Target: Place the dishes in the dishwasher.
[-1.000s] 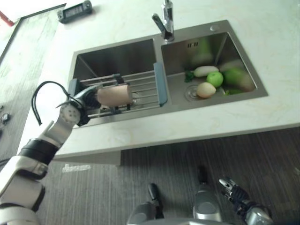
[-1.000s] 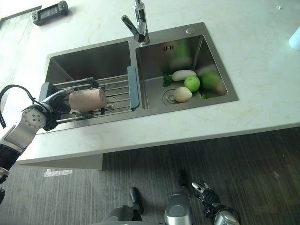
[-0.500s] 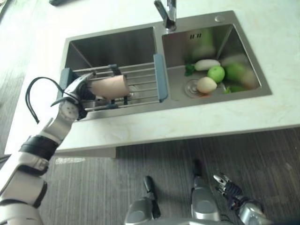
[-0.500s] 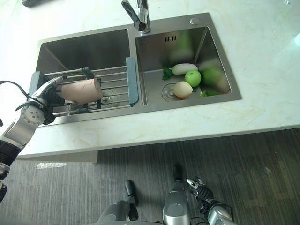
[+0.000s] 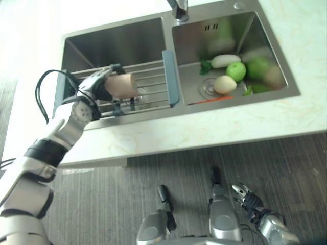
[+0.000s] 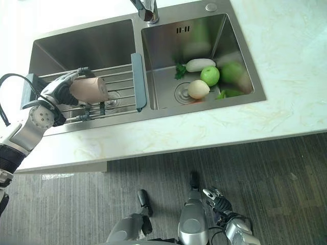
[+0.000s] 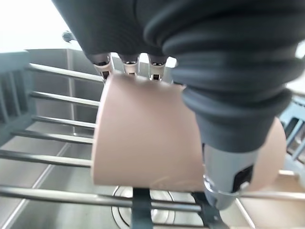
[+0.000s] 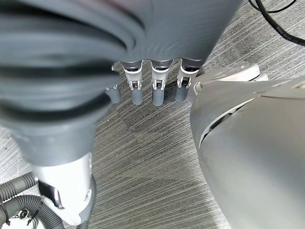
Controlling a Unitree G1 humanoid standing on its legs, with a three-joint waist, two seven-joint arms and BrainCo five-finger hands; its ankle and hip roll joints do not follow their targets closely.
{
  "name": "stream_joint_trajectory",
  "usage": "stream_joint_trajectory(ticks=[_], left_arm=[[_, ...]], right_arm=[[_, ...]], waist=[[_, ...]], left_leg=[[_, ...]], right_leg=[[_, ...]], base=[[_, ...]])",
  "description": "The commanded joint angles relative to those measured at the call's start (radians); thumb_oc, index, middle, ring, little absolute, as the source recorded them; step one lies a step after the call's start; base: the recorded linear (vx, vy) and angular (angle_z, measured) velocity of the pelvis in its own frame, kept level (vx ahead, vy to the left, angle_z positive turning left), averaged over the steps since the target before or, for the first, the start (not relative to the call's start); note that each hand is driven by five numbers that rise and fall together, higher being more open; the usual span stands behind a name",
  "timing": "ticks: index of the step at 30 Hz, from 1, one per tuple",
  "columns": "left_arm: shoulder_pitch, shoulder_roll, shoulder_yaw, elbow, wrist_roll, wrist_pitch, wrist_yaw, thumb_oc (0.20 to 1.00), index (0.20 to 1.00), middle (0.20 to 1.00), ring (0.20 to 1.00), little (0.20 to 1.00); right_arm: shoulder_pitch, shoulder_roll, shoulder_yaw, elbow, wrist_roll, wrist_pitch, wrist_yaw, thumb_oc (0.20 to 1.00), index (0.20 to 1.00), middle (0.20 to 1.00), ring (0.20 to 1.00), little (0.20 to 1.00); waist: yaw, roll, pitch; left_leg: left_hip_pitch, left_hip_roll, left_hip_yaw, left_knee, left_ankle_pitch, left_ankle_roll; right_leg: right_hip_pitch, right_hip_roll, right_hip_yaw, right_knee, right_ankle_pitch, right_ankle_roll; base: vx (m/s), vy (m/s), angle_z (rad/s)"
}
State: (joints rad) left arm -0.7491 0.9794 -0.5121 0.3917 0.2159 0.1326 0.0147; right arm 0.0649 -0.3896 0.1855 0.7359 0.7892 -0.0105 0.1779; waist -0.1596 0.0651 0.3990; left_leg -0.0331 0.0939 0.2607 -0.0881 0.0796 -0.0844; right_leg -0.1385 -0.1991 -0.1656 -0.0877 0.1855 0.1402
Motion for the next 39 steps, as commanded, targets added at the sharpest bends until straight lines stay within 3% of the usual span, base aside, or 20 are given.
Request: stream_joint_trajectory(ticks=[1, 4, 6, 9, 17, 39], left_arm=[[-0.100, 0.084, -0.008, 0.043, 0.070, -0.026, -0.006, 1.000, 1.000, 1.000, 1.000, 1.000], [-0.109, 0.095, -0.033, 0.023, 0.106, -0.037, -0.051, 1.000, 1.000, 1.000, 1.000, 1.000], [-0.106, 0.087, -0.041, 0.003, 0.115, -0.010, -0.072, 1.000, 1.000, 1.000, 1.000, 1.000], [-0.107, 0.078, -0.050, 0.019, 0.143, 0.014, -0.072, 1.000, 1.000, 1.000, 1.000, 1.000], [-0.113, 0.078, -0.061, 0.099, 0.172, 0.006, -0.092, 1.000, 1.000, 1.000, 1.000, 1.000], [-0.138, 0.085, -0.086, 0.152, 0.267, -0.006, -0.065, 1.000, 1.000, 1.000, 1.000, 1.000]], right_arm=[[-0.002, 0.014, 0.004, -0.024, 0.030, -0.018, 0.003, 1.000, 1.000, 1.000, 1.000, 1.000], [-0.007, 0.010, -0.002, -0.016, 0.033, -0.015, 0.008, 1.000, 1.000, 1.000, 1.000, 1.000], [-0.013, 0.011, -0.002, -0.010, 0.030, -0.018, 0.009, 1.000, 1.000, 1.000, 1.000, 1.000], [-0.018, 0.012, 0.001, -0.015, 0.032, -0.019, 0.005, 1.000, 1.000, 1.000, 1.000, 1.000], [-0.018, 0.007, -0.001, -0.020, 0.028, -0.018, 0.009, 1.000, 1.000, 1.000, 1.000, 1.000], [-0.036, 0.005, 0.009, -0.031, 0.039, -0.015, 0.000, 1.000, 1.000, 1.000, 1.000, 1.000]], waist=[[0.002, -0.027, -0.038], [0.001, -0.024, -0.039], [0.002, -0.022, -0.039], [-0.001, -0.020, -0.042], [-0.010, -0.017, -0.038], [-0.009, -0.016, -0.024]], left_leg=[[-0.040, 0.024, -0.032, 0.034, -0.063, -0.030], [-0.038, 0.025, -0.028, 0.034, -0.064, -0.032], [-0.036, 0.023, -0.029, 0.033, -0.066, -0.032], [-0.033, 0.023, -0.027, 0.028, -0.064, -0.032], [-0.035, 0.025, -0.020, 0.029, -0.062, -0.035], [-0.048, 0.019, -0.023, 0.030, -0.062, -0.034]], right_leg=[[0.020, -0.071, 0.049, 0.048, -0.112, 0.106], [0.022, -0.074, 0.045, 0.043, -0.109, 0.108], [0.024, -0.075, 0.044, 0.042, -0.108, 0.108], [0.025, -0.075, 0.047, 0.037, -0.106, 0.108], [0.020, -0.076, 0.048, 0.037, -0.103, 0.109], [0.005, -0.080, 0.052, 0.047, -0.106, 0.109]], base=[[0.00, 0.000, 0.00], [0.00, -0.003, -0.01], [0.00, -0.003, -0.06], [-0.01, -0.004, -0.05], [-0.01, 0.002, -0.03], [0.00, 0.000, 0.00]])
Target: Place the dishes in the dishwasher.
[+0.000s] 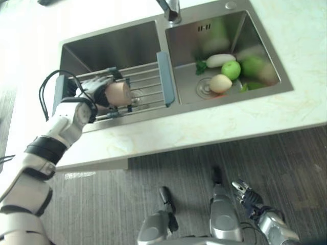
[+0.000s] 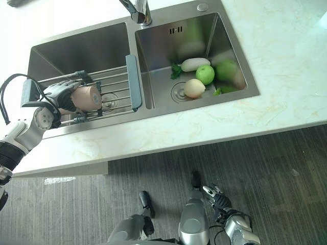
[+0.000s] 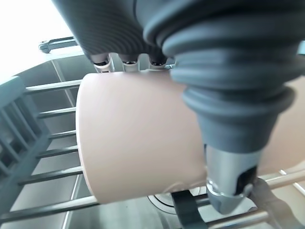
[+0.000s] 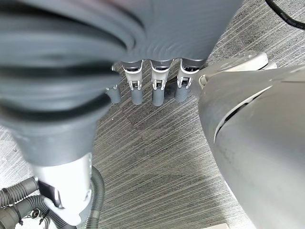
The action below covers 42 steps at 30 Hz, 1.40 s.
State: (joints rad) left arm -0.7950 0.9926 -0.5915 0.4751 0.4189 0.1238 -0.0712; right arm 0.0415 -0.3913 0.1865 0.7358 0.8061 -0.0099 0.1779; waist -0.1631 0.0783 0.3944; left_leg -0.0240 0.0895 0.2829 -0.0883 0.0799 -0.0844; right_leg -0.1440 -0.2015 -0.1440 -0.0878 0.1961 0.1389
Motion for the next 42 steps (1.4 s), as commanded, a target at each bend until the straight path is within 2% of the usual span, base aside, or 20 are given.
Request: stream_joint_trajectory(ticks=[1, 10, 19, 20, 21, 23, 26, 31, 36, 39, 40, 41, 42], left_arm=[[-0.092, 0.075, -0.007, 0.068, 0.070, 0.003, 0.021, 1.000, 1.000, 1.000, 1.000, 1.000], [-0.094, 0.094, -0.016, 0.060, 0.092, 0.008, 0.000, 1.000, 1.000, 1.000, 1.000, 1.000], [-0.091, 0.078, -0.019, 0.092, 0.156, 0.076, -0.130, 1.000, 1.000, 1.000, 1.000, 1.000], [-0.103, 0.069, -0.036, 0.132, 0.202, 0.071, -0.180, 0.357, 0.357, 0.357, 0.357, 0.357], [-0.107, 0.067, -0.046, 0.145, 0.214, 0.069, -0.190, 0.200, 0.200, 0.200, 0.200, 0.200], [-0.108, 0.064, -0.058, 0.156, 0.246, 0.067, -0.213, 0.200, 0.200, 0.200, 0.200, 0.200], [-0.113, 0.069, -0.085, 0.179, 0.269, 0.023, -0.261, 0.200, 0.200, 0.200, 0.200, 0.200], [-0.128, 0.075, -0.119, 0.179, 0.272, 0.009, -0.307, 0.200, 0.200, 0.200, 0.200, 0.200], [-0.127, 0.082, -0.135, 0.178, 0.212, -0.060, -0.273, 0.200, 0.200, 0.200, 0.200, 0.200], [-0.110, 0.069, -0.116, 0.158, 0.129, -0.059, -0.244, 0.200, 0.200, 0.200, 0.200, 0.200], [-0.095, 0.068, -0.097, 0.161, 0.068, -0.070, -0.212, 0.200, 0.200, 0.200, 0.200, 0.200], [-0.067, 0.062, -0.068, 0.156, 0.015, -0.090, -0.125, 0.200, 0.200, 0.200, 0.200, 0.200], [-0.037, 0.051, -0.003, 0.136, -0.064, -0.174, 0.066, 0.200, 0.200, 0.200, 0.200, 0.200]], right_arm=[[-0.013, 0.006, 0.008, -0.030, 0.022, -0.016, 0.000, 1.000, 1.000, 1.000, 1.000, 1.000], [-0.018, 0.004, 0.006, -0.025, 0.027, -0.021, 0.004, 1.000, 1.000, 1.000, 1.000, 1.000], [-0.028, 0.006, 0.004, -0.026, 0.024, -0.019, 0.000, 1.000, 1.000, 1.000, 1.000, 1.000], [-0.034, 0.002, 0.008, -0.026, 0.028, -0.017, -0.001, 1.000, 1.000, 1.000, 1.000, 1.000], [-0.036, 0.001, 0.010, -0.027, 0.030, -0.017, -0.002, 1.000, 1.000, 1.000, 1.000, 1.000], [-0.040, -0.002, 0.010, -0.024, 0.031, -0.017, 0.000, 1.000, 1.000, 1.000, 1.000, 1.000], [-0.046, -0.007, 0.011, -0.021, 0.037, -0.020, 0.003, 1.000, 1.000, 1.000, 1.000, 1.000], [-0.059, -0.013, 0.012, -0.013, 0.046, -0.026, 0.004, 1.000, 1.000, 1.000, 1.000, 1.000], [-0.057, -0.014, 0.014, -0.020, 0.052, -0.037, 0.000, 1.000, 1.000, 1.000, 1.000, 1.000], [-0.059, -0.010, 0.011, -0.014, 0.049, -0.046, 0.003, 1.000, 1.000, 1.000, 1.000, 1.000], [-0.054, -0.012, 0.007, -0.017, 0.050, -0.048, 0.007, 1.000, 1.000, 1.000, 1.000, 1.000], [-0.049, -0.006, 0.010, -0.022, 0.050, -0.053, 0.000, 1.000, 1.000, 1.000, 1.000, 1.000], [-0.029, 0.006, 0.008, -0.020, 0.037, -0.065, 0.005, 1.000, 1.000, 1.000, 1.000, 1.000]], waist=[[-0.005, -0.029, -0.019], [0.000, -0.026, -0.014], [0.000, -0.026, -0.011], [-0.003, -0.027, -0.009], [-0.005, -0.027, -0.007], [-0.005, -0.027, -0.007], [-0.006, -0.026, -0.004], [-0.005, -0.023, -0.004], [-0.006, -0.023, -0.004], [-0.004, -0.024, -0.004], [-0.003, -0.026, -0.004], [-0.001, -0.027, -0.006], [0.002, -0.031, -0.017]], left_leg=[[-0.057, 0.023, -0.045, 0.030, -0.062, -0.034], [-0.058, 0.022, -0.044, 0.027, -0.061, -0.034], [-0.060, 0.021, -0.045, 0.024, -0.059, -0.033], [-0.063, 0.023, -0.043, 0.026, -0.059, -0.034], [-0.063, 0.023, -0.042, 0.026, -0.059, -0.033], [-0.063, 0.023, -0.041, 0.026, -0.059, -0.033], [-0.064, 0.024, -0.039, 0.028, -0.059, -0.033], [-0.064, 0.026, -0.037, 0.027, -0.059, -0.034], [-0.064, 0.026, -0.034, 0.027, -0.060, -0.033], [-0.065, 0.026, -0.033, 0.027, -0.060, -0.033], [-0.065, 0.026, -0.034, 0.027, -0.060, -0.033], [-0.062, 0.026, -0.034, 0.025, -0.060, -0.032], [-0.054, 0.024, -0.034, 0.025, -0.063, -0.031]], right_leg=[[0.010, -0.078, 0.030, 0.047, -0.116, 0.111], [0.008, -0.082, 0.023, 0.047, -0.113, 0.114], [0.004, -0.081, 0.022, 0.048, -0.111, 0.115], [0.001, -0.079, 0.023, 0.048, -0.111, 0.114], [0.001, -0.079, 0.023, 0.049, -0.111, 0.114], [0.001, -0.078, 0.022, 0.047, -0.111, 0.114], [0.000, -0.079, 0.022, 0.046, -0.109, 0.115], [0.001, -0.078, 0.021, 0.044, -0.108, 0.115], [0.001, -0.077, 0.022, 0.043, -0.108, 0.115], [0.001, -0.077, 0.020, 0.042, -0.109, 0.114], [0.000, -0.076, 0.020, 0.042, -0.108, 0.114], [0.002, -0.076, 0.019, 0.041, -0.108, 0.113], [0.010, -0.077, 0.015, 0.041, -0.112, 0.111]], base=[[0.00, 0.000, 0.00], [0.00, 0.001, 0.01], [0.00, 0.000, 0.00], [0.00, 0.000, 0.00], [0.00, 0.000, 0.00], [0.00, 0.000, 0.00], [0.00, 0.000, 0.00], [0.00, 0.000, 0.00], [0.00, 0.000, 0.00], [0.00, 0.000, 0.00], [0.00, 0.000, 0.00], [0.00, 0.000, 0.00], [0.00, 0.000, 0.00]])
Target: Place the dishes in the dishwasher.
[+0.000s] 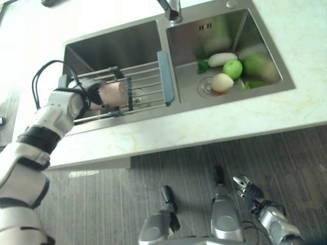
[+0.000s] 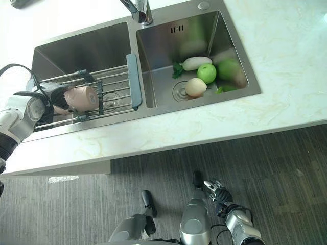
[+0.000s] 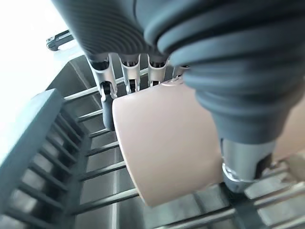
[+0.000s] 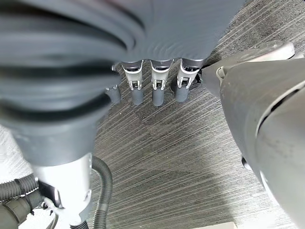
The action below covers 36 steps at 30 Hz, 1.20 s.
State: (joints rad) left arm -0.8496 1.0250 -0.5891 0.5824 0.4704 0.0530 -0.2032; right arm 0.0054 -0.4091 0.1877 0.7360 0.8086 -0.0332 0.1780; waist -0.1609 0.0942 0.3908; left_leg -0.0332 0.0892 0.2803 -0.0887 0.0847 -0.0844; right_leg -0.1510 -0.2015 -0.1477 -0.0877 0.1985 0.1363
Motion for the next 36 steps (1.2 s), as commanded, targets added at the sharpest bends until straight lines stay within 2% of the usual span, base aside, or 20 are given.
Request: stream_joint_trajectory(ticks=[1, 5, 6, 10, 13, 14, 16, 18, 21, 24, 25, 27, 35, 36], left_arm=[[0.030, 0.020, 0.022, -0.003, -0.135, -0.154, 0.310, 0.200, 0.200, 0.200, 0.200, 0.200], [0.075, 0.024, 0.081, -0.100, -0.149, -0.217, 0.485, 0.200, 0.200, 0.200, 0.200, 0.200], [0.122, 0.016, 0.133, -0.164, -0.137, -0.252, 0.583, 0.200, 0.200, 0.200, 0.200, 0.200], [0.210, -0.010, 0.227, -0.256, -0.087, -0.287, 0.713, 0.200, 0.200, 0.200, 0.200, 0.200], [0.284, -0.048, 0.296, -0.321, -0.040, -0.286, 0.791, 0.200, 0.200, 0.200, 0.200, 0.200], [0.338, -0.080, 0.340, -0.371, 0.005, -0.280, 0.859, 0.200, 0.200, 0.200, 0.200, 0.200], [0.359, -0.099, 0.361, -0.396, 0.018, -0.282, 0.898, 0.200, 0.200, 0.200, 0.200, 0.200], [0.393, -0.139, 0.406, -0.440, 0.006, -0.297, 0.976, 0.200, 0.200, 0.200, 0.200, 0.200], [0.446, -0.219, 0.481, -0.523, -0.042, -0.341, 1.039, 0.200, 0.200, 0.200, 0.200, 0.200], [0.471, -0.257, 0.508, -0.553, -0.062, -0.344, 1.042, 0.200, 0.200, 0.200, 0.200, 0.200], [0.524, -0.336, 0.550, -0.609, -0.091, -0.333, 1.010, 0.200, 0.200, 0.200, 0.200, 0.200], [0.572, -0.372, 0.591, -0.647, -0.143, -0.329, 0.996, 0.200, 0.200, 0.200, 0.200, 0.200], [0.715, -0.412, 0.721, -0.713, -0.232, -0.382, 1.002, 0.200, 0.200, 0.200, 0.200, 0.200], [0.771, -0.416, 0.791, -0.754, -0.248, -0.391, 1.020, 0.200, 0.200, 0.200, 0.200, 0.200]], right_arm=[[0.022, 0.033, 0.005, -0.019, 0.028, -0.050, 0.007, 1.000, 1.000, 1.000, 1.000, 1.000], [0.042, 0.052, 0.000, -0.018, 0.022, -0.063, -0.001, 1.000, 1.000, 1.000, 1.000, 1.000], [0.055, 0.066, -0.003, -0.013, 0.015, -0.071, -0.006, 1.000, 1.000, 1.000, 1.000, 1.000], [0.081, 0.086, -0.010, -0.004, -0.003, -0.079, -0.007, 1.000, 1.000, 1.000, 1.000, 1.000], [0.104, 0.103, -0.016, 0.009, -0.019, -0.077, -0.013, 1.000, 1.000, 1.000, 1.000, 1.000], [0.132, 0.119, -0.020, 0.010, -0.036, -0.072, -0.023, 1.000, 1.000, 1.000, 1.000, 1.000], [0.145, 0.128, -0.023, 0.013, -0.042, -0.072, -0.027, 1.000, 1.000, 1.000, 1.000, 1.000], [0.162, 0.140, -0.028, 0.021, -0.051, -0.071, -0.028, 1.000, 1.000, 1.000, 1.000, 1.000], [0.178, 0.164, -0.038, 0.022, -0.069, -0.069, -0.035, 1.000, 1.000, 1.000, 1.000, 1.000], [0.181, 0.170, -0.038, 0.026, -0.073, -0.070, -0.037, 1.000, 1.000, 1.000, 1.000, 1.000], [0.182, 0.187, -0.046, 0.031, -0.086, -0.064, -0.045, 1.000, 1.000, 1.000, 1.000, 1.000], [0.182, 0.200, -0.056, 0.039, -0.101, -0.058, -0.048, 1.000, 1.000, 1.000, 1.000, 1.000], [0.166, 0.199, -0.070, 0.045, -0.164, -0.026, -0.014, 1.000, 1.000, 1.000, 1.000, 1.000], [0.153, 0.185, -0.071, 0.069, -0.175, -0.034, 0.015, 1.000, 1.000, 1.000, 1.000, 1.000]], waist=[[0.003, -0.049, -0.023], [0.016, -0.052, -0.049], [0.026, -0.053, -0.071], [0.035, -0.059, -0.109], [0.042, -0.064, -0.148], [0.045, -0.069, -0.183], [0.048, -0.072, -0.201], [0.050, -0.078, -0.226], [0.058, -0.084, -0.249], [0.063, -0.086, -0.257], [0.076, -0.090, -0.272], [0.089, -0.092, -0.284], [0.147, -0.092, -0.296], [0.180, -0.091, -0.295]], left_leg=[[-0.039, 0.024, -0.032, 0.027, -0.071, -0.029], [-0.022, 0.024, -0.038, 0.033, -0.080, -0.028], [-0.009, 0.026, -0.041, 0.037, -0.088, -0.028], [0.017, 0.030, -0.038, 0.045, -0.099, -0.028], [0.042, 0.035, -0.036, 0.050, -0.108, -0.026], [0.068, 0.040, -0.033, 0.051, -0.115, -0.025], [0.082, 0.041, -0.033, 0.053, -0.120, -0.024], [0.110, 0.043, -0.031, 0.049, -0.127, -0.023], [0.133, 0.042, -0.038, 0.048, -0.136, -0.020], [0.139, 0.041, -0.044, 0.050, -0.139, -0.020], [0.151, 0.038, -0.059, 0.052, -0.146, -0.017], [0.159, 0.036, -0.069, 0.058, -0.153, -0.017], [0.145, 0.019, -0.140, 0.139, -0.194, -0.019], [0.117, 0.022, -0.187, 0.184, -0.202, -0.032]], right_leg=[[0.025, -0.079, 0.014, 0.042, -0.117, 0.114], [0.048, -0.082, 0.006, 0.042, -0.125, 0.112], [0.069, -0.083, -0.001, 0.040, -0.132, 0.109], [0.105, -0.082, -0.014, 0.038, -0.144, 0.105], [0.139, -0.079, -0.025, 0.040, -0.159, 0.101], [0.171, -0.073, -0.034, 0.043, -0.173, 0.097], [0.188, -0.069, -0.038, 0.043, -0.181, 0.094], [0.217, -0.064, -0.045, 0.044, -0.194, 0.091], [0.243, -0.058, -0.052, 0.048, -0.209, 0.086], [0.252, -0.056, -0.055, 0.049, -0.214, 0.083], [0.268, -0.051, -0.061, 0.052, -0.224, 0.077], [0.279, -0.044, -0.063, 0.056, -0.233, 0.071], [0.296, -0.007, -0.062, 0.063, -0.259, 0.035], [0.303, 0.017, -0.069, 0.057, -0.265, 0.015]], base=[[0.01, -0.009, 0.05], [0.04, -0.017, 0.06], [0.08, -0.014, 0.02], [0.09, -0.005, 0.10], [0.15, -0.012, 0.03], [0.16, -0.025, 0.02], [0.14, -0.027, 0.03], [0.12, -0.029, 0.01], [0.07, -0.031, 0.01], [0.05, -0.039, 0.05], [0.08, -0.060, 0.07], [0.09, -0.095, 0.16], [0.03, -0.132, 0.12], [-0.02, -0.372, 0.31]])
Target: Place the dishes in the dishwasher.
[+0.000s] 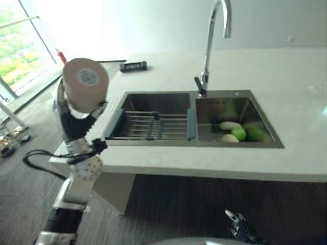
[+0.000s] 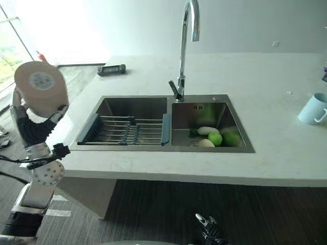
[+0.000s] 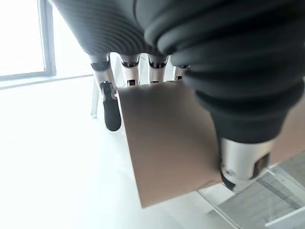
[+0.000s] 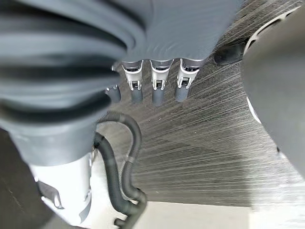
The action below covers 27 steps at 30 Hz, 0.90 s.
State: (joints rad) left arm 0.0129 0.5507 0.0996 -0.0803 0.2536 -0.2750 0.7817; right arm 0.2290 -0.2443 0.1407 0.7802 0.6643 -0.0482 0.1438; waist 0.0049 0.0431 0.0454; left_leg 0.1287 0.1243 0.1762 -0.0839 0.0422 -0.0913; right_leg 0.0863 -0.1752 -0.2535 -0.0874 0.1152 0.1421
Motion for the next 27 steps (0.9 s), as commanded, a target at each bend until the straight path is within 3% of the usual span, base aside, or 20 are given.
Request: stream_joint_trajectory(ticks=[1, 4, 5, 6, 7, 9, 10, 13, 15, 18, 19, 21, 23, 27], left_arm=[[-0.071, 0.053, 0.131, -0.105, -0.035, -0.061, 0.034, 0.200, 0.200, 0.200, 0.200, 0.200], [-0.042, 0.050, 0.164, -0.120, -0.035, -0.059, 0.042, 0.200, 0.200, 0.200, 0.200, 0.200], [-0.025, 0.038, 0.184, -0.126, -0.050, -0.081, 0.032, 0.200, 0.200, 0.200, 0.200, 0.200], [-0.023, 0.037, 0.185, -0.125, -0.049, -0.083, 0.035, 0.200, 0.200, 0.200, 0.200, 0.200], [-0.031, 0.018, 0.182, -0.117, -0.054, -0.114, 0.026, 0.200, 0.200, 0.200, 0.200, 0.200], [-0.058, -0.007, 0.152, -0.091, -0.055, -0.144, 0.013, 0.200, 0.200, 0.200, 0.200, 0.200], [-0.074, -0.012, 0.137, -0.083, -0.040, -0.148, 0.024, 0.200, 0.200, 0.200, 0.200, 0.200], [-0.108, -0.003, 0.108, -0.065, -0.026, -0.132, 0.031, 0.200, 0.200, 0.200, 0.200, 0.200], [-0.116, -0.007, 0.106, -0.068, -0.034, -0.128, 0.023, 0.200, 0.200, 0.200, 0.200, 0.200], [-0.122, -0.012, 0.108, -0.071, -0.043, -0.126, 0.003, 0.200, 0.200, 0.200, 0.200, 0.200], [-0.131, -0.016, 0.099, -0.067, -0.047, -0.127, -0.006, 0.200, 0.200, 0.200, 0.200, 0.200], [-0.139, -0.015, 0.088, -0.065, -0.059, -0.140, -0.016, 0.200, 0.200, 0.200, 0.200, 0.200], [-0.141, -0.012, 0.076, -0.064, -0.060, -0.143, -0.020, 0.200, 0.200, 0.200, 0.200, 0.200], [-0.137, 0.014, 0.066, -0.067, -0.091, -0.164, -0.074, 0.200, 0.200, 0.200, 0.200, 0.200]], right_arm=[[-0.081, 0.015, -0.023, 0.036, -0.032, -0.019, 0.060, 1.000, 1.000, 1.000, 1.000, 1.000], [-0.097, 0.006, -0.022, 0.056, -0.030, -0.023, 0.076, 1.000, 1.000, 1.000, 1.000, 1.000], [-0.108, 0.003, -0.022, 0.064, -0.017, -0.028, 0.077, 1.000, 1.000, 1.000, 1.000, 1.000], [-0.110, 0.003, -0.022, 0.066, -0.020, -0.029, 0.078, 1.000, 1.000, 1.000, 1.000, 1.000], [-0.112, 0.001, -0.027, 0.068, -0.017, -0.037, 0.063, 1.000, 1.000, 1.000, 1.000, 1.000], [-0.115, -0.007, -0.037, 0.060, 0.026, -0.037, 0.021, 1.000, 1.000, 1.000, 1.000, 1.000], [-0.118, -0.009, -0.041, 0.060, 0.042, -0.037, 0.016, 1.000, 1.000, 1.000, 1.000, 1.000], [-0.132, -0.013, -0.047, 0.071, 0.049, -0.037, 0.015, 1.000, 1.000, 1.000, 1.000, 1.000], [-0.134, -0.009, -0.053, 0.093, 0.046, -0.043, 0.021, 1.000, 1.000, 1.000, 1.000, 1.000], [-0.124, -0.004, -0.056, 0.103, 0.045, -0.054, 0.026, 1.000, 1.000, 1.000, 1.000, 1.000], [-0.110, 0.003, -0.058, 0.104, 0.037, -0.068, 0.028, 1.000, 1.000, 1.000, 1.000, 1.000], [-0.103, 0.007, -0.068, 0.110, 0.040, -0.077, 0.026, 1.000, 1.000, 1.000, 1.000, 1.000], [-0.110, 0.013, -0.073, 0.108, 0.034, -0.067, 0.008, 1.000, 1.000, 1.000, 1.000, 1.000], [-0.119, 0.033, -0.076, 0.087, 0.048, -0.049, -0.014, 1.000, 1.000, 1.000, 1.000, 1.000]], waist=[[0.036, -0.039, 0.053], [0.054, -0.032, 0.055], [0.063, -0.020, 0.063], [0.062, -0.019, 0.065], [0.049, -0.016, 0.081], [0.015, -0.018, 0.103], [0.007, -0.021, 0.109], [0.003, -0.030, 0.119], [0.008, -0.039, 0.116], [0.003, -0.040, 0.107], [-0.008, -0.033, 0.094], [-0.021, -0.028, 0.086], [-0.024, -0.024, 0.078], [0.001, -0.022, 0.079]], left_leg=[[-0.059, -0.006, -0.105, 0.191, -0.153, -0.034], [-0.070, 0.019, -0.126, 0.177, -0.127, -0.050], [-0.088, 0.078, -0.113, 0.121, -0.047, -0.082], [-0.091, 0.088, -0.109, 0.109, -0.034, -0.087], [-0.106, 0.135, -0.037, 0.093, 0.018, -0.108], [-0.093, 0.179, 0.122, 0.139, 0.047, -0.113], [-0.093, 0.182, 0.153, 0.181, 0.042, -0.108], [-0.109, 0.161, 0.160, 0.292, 0.007, -0.090], [-0.118, 0.123, 0.162, 0.389, -0.037, -0.069], [-0.112, 0.123, 0.193, 0.410, -0.051, -0.062], [-0.082, 0.124, 0.210, 0.382, -0.079, -0.070], [-0.049, 0.119, 0.248, 0.315, -0.081, -0.064], [0.004, 0.060, 0.249, 0.208, -0.138, -0.036], [0.037, -0.022, 0.209, 0.105, -0.155, -0.007]], right_leg=[[0.066, 0.003, 0.033, 0.055, -0.184, 0.000], [0.064, 0.021, 0.019, 0.054, -0.188, -0.010], [0.063, 0.038, -0.007, 0.048, -0.186, -0.012], [0.063, 0.040, -0.013, 0.047, -0.186, -0.012], [0.067, 0.031, -0.064, 0.041, -0.175, -0.004], [0.069, 0.010, -0.170, 0.047, -0.157, -0.003], [0.064, 0.004, -0.191, 0.056, -0.154, -0.009], [0.052, 0.000, -0.211, 0.072, -0.157, -0.027], [0.045, 0.001, -0.225, 0.067, -0.156, -0.044], [0.045, 0.001, -0.246, 0.060, -0.151, -0.047], [0.053, 0.007, -0.248, 0.056, -0.157, -0.035], [0.048, -0.004, -0.259, 0.060, -0.144, -0.023], [0.026, -0.044, -0.260, 0.073, -0.114, 0.010], [-0.016, -0.117, -0.283, 0.095, -0.053, 0.084]], base=[[-0.03, -0.356, 0.34], [-0.07, -0.167, 0.45], [-0.16, -0.150, 0.84], [-0.25, -0.126, 1.19], [-0.24, -0.043, 1.23], [-0.34, 0.017, 1.46], [-0.30, 0.048, 1.98], [-0.23, 0.075, 1.13], [-0.20, 0.110, 0.36], [-0.12, 0.202, 0.45], [-0.09, 0.329, 0.87], [-0.12, 0.419, 1.24], [-0.17, 0.538, 1.01], [-0.14, 0.421, 0.67]])
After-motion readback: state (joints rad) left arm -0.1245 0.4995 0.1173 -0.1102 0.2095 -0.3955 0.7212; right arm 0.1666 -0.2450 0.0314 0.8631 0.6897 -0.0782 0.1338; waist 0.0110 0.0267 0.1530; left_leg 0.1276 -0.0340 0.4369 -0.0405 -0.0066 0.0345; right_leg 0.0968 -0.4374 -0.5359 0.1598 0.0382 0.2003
